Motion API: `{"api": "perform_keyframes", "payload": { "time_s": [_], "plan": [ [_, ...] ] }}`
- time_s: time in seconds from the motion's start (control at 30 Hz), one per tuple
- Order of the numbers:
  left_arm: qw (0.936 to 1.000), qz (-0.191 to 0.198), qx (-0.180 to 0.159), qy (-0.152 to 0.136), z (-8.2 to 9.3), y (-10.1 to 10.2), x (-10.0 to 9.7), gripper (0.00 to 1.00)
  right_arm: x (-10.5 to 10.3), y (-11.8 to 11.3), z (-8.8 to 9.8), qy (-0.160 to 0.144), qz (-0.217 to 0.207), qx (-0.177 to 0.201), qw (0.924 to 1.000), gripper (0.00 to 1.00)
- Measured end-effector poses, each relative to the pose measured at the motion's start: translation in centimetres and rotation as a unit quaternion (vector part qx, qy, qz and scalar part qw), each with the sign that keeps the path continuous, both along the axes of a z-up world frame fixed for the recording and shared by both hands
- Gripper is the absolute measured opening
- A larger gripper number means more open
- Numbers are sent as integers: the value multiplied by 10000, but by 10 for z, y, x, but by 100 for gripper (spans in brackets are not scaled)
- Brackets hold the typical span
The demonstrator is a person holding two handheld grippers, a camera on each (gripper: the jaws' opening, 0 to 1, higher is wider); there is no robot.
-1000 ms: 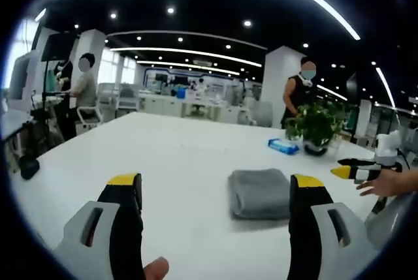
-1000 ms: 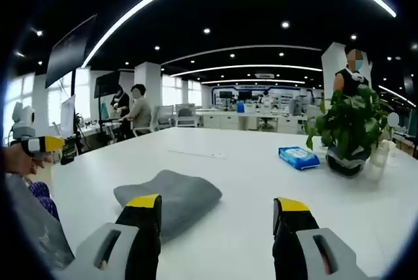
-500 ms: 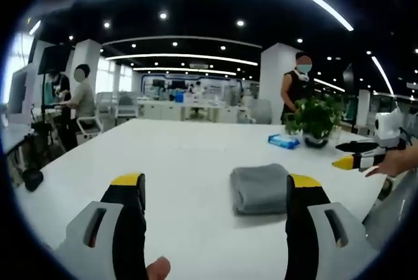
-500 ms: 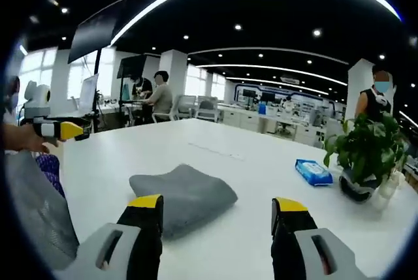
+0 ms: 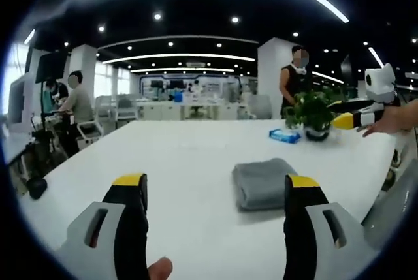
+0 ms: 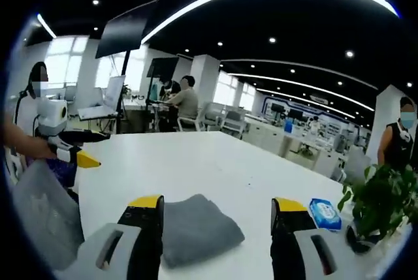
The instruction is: Open the folded towel by lifting each exposed corner and separating the folded layers until the towel lies flat within the target outline without major curled edges
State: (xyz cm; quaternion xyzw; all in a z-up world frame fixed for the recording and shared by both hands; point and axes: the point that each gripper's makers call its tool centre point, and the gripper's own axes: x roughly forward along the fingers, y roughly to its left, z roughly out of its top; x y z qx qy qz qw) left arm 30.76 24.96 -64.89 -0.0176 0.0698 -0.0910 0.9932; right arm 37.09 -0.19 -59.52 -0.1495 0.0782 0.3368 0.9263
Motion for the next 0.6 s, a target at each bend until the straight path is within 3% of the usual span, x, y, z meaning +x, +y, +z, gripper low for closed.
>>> {"api": "perform_keyframes", "payload": {
  "time_s": [0.27, 0.6],
  "plan": [
    [9996, 269, -75, 47, -1, 12, -1, 82, 4, 48, -3, 63, 487, 61, 9988, 62],
    [9993, 264, 173, 191, -9, 12, 0, 75, 0, 100, -48, 524, 992, -107, 9936, 57]
  ]
}}
